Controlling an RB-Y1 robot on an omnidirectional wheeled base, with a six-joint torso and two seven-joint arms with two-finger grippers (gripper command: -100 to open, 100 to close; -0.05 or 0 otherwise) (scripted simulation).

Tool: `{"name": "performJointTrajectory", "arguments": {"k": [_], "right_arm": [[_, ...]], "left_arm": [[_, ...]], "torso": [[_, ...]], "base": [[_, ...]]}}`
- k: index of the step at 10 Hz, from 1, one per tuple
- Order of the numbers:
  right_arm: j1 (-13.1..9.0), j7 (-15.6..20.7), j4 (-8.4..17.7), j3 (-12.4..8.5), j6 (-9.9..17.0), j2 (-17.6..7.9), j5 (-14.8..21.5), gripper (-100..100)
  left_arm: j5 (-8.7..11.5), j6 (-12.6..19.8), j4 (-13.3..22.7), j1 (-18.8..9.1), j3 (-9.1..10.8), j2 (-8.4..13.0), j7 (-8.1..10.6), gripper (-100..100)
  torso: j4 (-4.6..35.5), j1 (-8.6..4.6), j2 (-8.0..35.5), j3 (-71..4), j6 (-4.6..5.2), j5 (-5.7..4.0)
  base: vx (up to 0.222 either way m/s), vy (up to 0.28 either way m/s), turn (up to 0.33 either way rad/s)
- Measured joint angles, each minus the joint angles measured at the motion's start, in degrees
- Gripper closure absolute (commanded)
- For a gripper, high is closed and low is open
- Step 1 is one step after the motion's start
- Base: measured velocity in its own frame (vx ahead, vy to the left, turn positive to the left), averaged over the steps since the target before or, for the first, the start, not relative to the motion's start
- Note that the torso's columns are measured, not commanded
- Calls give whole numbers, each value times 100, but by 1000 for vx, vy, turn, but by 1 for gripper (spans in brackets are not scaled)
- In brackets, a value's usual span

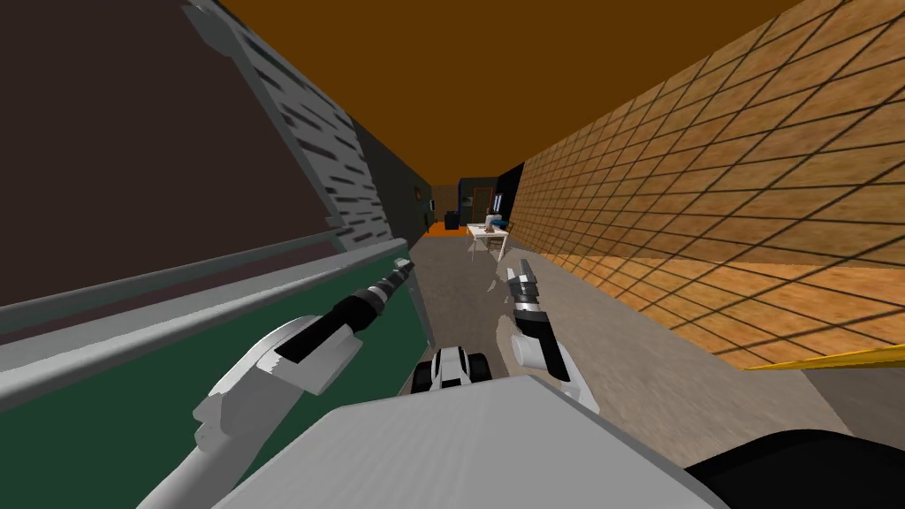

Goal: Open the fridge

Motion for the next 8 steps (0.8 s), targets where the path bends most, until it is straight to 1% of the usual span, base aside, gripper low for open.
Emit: {"name": "performJointTrajectory", "arguments": {"k": [1, 2, 3, 5, 6, 7, 8], "right_arm": [[1, 0, 0, 0, 0, 0, 0, 0], [1, 0, 0, 0, 0, 0, 0, 0], [4, 0, 0, -1, 0, -1, 0, 0], [1, 0, 0, -1, 0, -1, 0, 0], [2, 0, 0, -1, 0, -1, 0, 0], [3, 0, 0, -1, 0, -1, 0, 0], [2, 0, 0, -1, 0, -1, 0, 0]], "left_arm": [[134, -46, -20, -24, -22, 79, -10, 100], [199, -27, -37, -94, -102, 105, -36, 100], [198, -13, -17, -101, -110, 113, -55, 100], [251, -77, -15, -206, -225, 157, -80, 100], [297, -125, -4, -227, -242, 191, -87, 100], [370, -143, 3, -289, -285, 234, -90, 100], [432, -205, 5, -327, -329, 288, -98, 100]], "torso": [[6, -6, -4, -4, -2, -2], [8, -21, -10, -14, 4, -9], [6, -14, -27, -20, -7, -10], [-6, -30, 9, 8, 25, -8], [-3, -39, 6, 11, 12, -10], [0, -50, 6, 6, 16, -16], [-4, -55, 16, 14, 30, -16]], "base": [[-276, -91, -113], [-127, -51, -50], [-120, -6, -78], [-230, -10, -149], [-194, -55, -59], [-238, -28, -130], [-201, -27, -3]]}}
